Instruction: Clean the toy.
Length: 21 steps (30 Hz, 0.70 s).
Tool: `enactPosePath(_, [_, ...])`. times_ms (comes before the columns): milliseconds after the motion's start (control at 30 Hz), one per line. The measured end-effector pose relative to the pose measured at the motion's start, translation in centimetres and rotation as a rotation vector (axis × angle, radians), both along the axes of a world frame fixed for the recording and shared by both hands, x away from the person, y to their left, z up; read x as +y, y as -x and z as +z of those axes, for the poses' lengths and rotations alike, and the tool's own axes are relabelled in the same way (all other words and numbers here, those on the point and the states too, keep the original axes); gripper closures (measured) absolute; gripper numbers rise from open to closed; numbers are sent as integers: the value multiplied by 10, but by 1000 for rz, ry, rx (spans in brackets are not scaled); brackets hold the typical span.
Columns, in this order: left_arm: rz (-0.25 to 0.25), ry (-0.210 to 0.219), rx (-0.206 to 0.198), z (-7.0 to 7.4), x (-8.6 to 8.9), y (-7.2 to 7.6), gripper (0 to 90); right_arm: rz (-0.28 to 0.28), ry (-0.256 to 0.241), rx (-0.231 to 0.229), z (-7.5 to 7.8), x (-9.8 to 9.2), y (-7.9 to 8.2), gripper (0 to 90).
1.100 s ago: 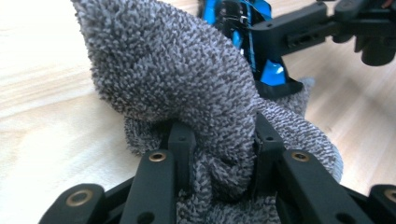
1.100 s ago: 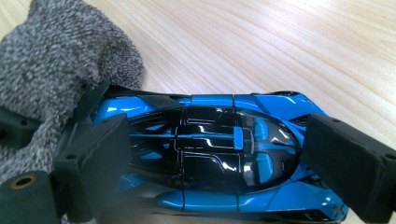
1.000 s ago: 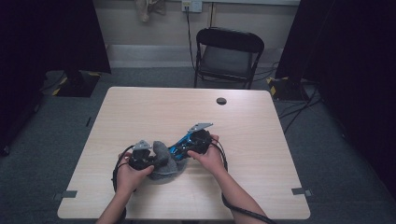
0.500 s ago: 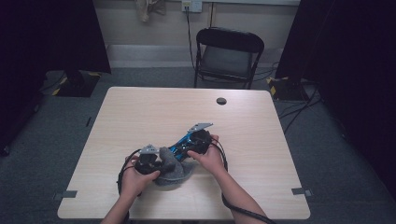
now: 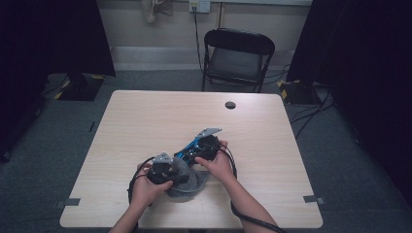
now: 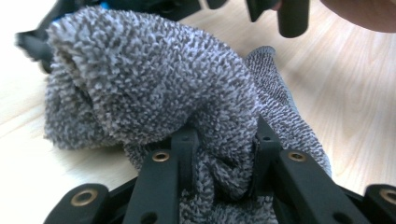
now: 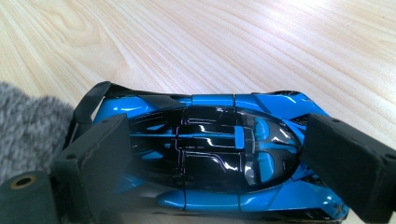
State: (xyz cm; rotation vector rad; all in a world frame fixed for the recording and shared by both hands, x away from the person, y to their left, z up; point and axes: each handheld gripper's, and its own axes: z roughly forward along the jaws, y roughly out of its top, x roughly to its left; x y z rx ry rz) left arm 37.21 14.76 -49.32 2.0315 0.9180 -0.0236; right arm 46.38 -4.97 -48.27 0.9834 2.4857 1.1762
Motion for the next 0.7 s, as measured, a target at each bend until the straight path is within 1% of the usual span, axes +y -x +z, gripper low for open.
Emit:
enactPosePath(167, [-40,-6,0,3,-6,4,698,3,0,-3,0,0,0,76])
enactPosePath(300, [-29,-8,14,9,2,7,697,1,-1,-1,0,0,0,76])
enactPosePath(333, [-22,-12,11,11,6,7,698,1,-1,-2,0,0,0,76])
enactPosePath(400, [5,-4,17,14,18,6,697,1,-1,0,0,0,0,76])
enactPosePath(467, [28,-18,4,16,29,5,697,2,-1,-1,0,0,0,76])
enactPosePath(500, [52,-10,-1,16,35,4,696,2,-2,-3,0,0,0,76])
enactPosePath(533, [71,0,5,16,43,2,696,1,-3,-2,0,0,0,76])
enactPosePath(633, [103,-6,-16,18,57,-1,696,0,-7,-6,-1,-1,0,76])
enactPosePath(700, [133,9,-29,21,64,-2,692,0,-8,-8,-1,-1,0,76])
